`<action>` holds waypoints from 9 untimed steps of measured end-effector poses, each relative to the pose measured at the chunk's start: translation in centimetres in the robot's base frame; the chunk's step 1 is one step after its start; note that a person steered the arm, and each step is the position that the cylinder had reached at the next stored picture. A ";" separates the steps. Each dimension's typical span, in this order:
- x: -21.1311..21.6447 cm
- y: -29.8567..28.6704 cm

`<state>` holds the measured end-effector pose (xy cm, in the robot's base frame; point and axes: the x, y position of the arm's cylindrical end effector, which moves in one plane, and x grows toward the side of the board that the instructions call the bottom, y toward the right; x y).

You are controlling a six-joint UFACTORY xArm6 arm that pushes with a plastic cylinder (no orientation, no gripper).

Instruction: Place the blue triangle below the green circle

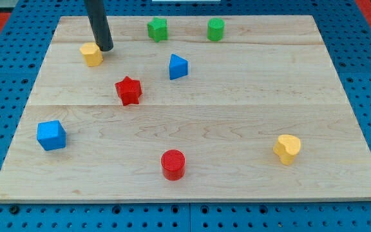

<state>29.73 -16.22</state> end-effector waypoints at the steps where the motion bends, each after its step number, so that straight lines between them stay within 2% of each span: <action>1: -2.8 -1.7; 2: -0.8 -1.8; 3: 4.0 0.1; 4: 6.1 6.3; 5: 6.6 13.2; 8: 4.0 22.9; 9: 2.0 23.8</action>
<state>31.69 7.59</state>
